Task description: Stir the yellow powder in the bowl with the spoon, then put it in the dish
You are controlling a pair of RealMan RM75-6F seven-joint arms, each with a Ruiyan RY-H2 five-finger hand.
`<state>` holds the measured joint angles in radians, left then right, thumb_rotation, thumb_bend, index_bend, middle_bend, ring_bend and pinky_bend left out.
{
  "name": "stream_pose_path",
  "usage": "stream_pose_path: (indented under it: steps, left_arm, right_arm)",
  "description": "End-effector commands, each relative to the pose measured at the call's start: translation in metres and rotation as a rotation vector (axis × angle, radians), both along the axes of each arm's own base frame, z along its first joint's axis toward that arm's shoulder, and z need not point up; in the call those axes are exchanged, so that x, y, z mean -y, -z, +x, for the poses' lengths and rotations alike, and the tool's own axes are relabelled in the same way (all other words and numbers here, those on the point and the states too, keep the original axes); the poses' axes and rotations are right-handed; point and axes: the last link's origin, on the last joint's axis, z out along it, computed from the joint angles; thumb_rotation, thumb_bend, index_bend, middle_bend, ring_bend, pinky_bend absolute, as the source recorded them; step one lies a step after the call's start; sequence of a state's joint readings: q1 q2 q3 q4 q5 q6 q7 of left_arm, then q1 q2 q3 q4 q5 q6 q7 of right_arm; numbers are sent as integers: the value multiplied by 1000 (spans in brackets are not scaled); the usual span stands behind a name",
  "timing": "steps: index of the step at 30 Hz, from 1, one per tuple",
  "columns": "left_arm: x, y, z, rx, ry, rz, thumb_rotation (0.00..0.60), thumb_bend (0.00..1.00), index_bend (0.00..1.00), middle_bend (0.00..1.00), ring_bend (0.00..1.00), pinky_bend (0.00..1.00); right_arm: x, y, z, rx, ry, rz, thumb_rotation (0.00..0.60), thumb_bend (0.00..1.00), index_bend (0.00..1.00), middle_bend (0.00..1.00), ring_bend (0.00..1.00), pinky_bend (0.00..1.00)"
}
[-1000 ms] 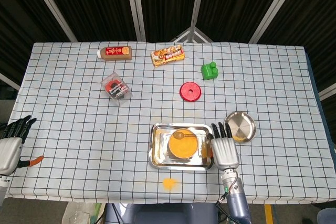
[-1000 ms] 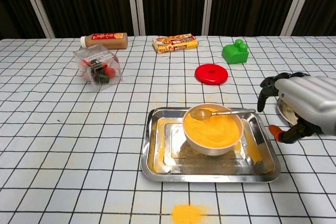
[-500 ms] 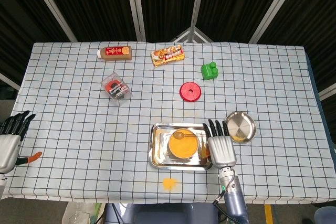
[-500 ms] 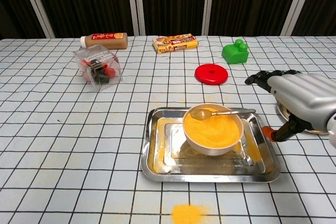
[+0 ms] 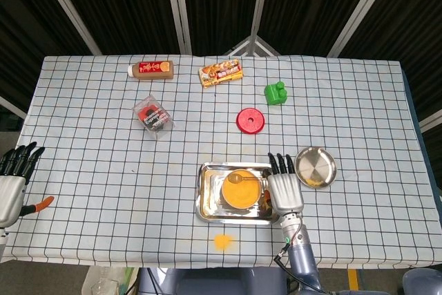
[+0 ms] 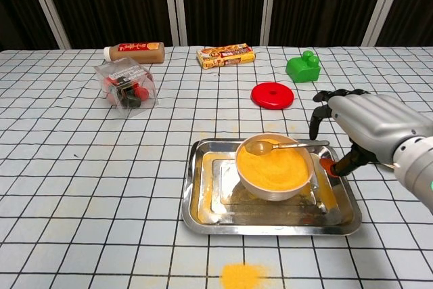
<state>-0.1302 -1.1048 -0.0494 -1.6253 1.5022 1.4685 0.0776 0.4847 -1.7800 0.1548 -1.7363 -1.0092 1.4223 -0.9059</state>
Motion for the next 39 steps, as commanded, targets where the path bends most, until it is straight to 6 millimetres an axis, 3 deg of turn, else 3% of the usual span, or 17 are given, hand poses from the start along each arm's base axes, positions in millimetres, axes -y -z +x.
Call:
stream_pose_path:
  steps: [1, 19, 30, 39]
  left_arm:
    - [0, 0, 0, 0, -2, -1, 600, 0, 0, 0, 0, 0]
    - [0, 1, -1, 11, -20, -11, 600, 0, 0, 0, 0, 0]
    - [1, 2, -2, 10, -28, -15, 600, 0, 0, 0, 0, 0]
    - [0, 2, -2, 10, -32, -16, 600, 0, 0, 0, 0, 0]
  right_arm:
    - [3, 2, 2, 8, 0, -1, 600, 405, 429, 105, 0, 0]
    - [10, 8, 7, 9, 10, 0, 600, 475, 471, 151, 0, 0]
    - [13, 11, 7, 14, 3, -6, 600, 476, 471, 296, 0, 0]
    - [14, 15, 8, 25, 5, -5, 600, 477, 471, 318, 0, 0]
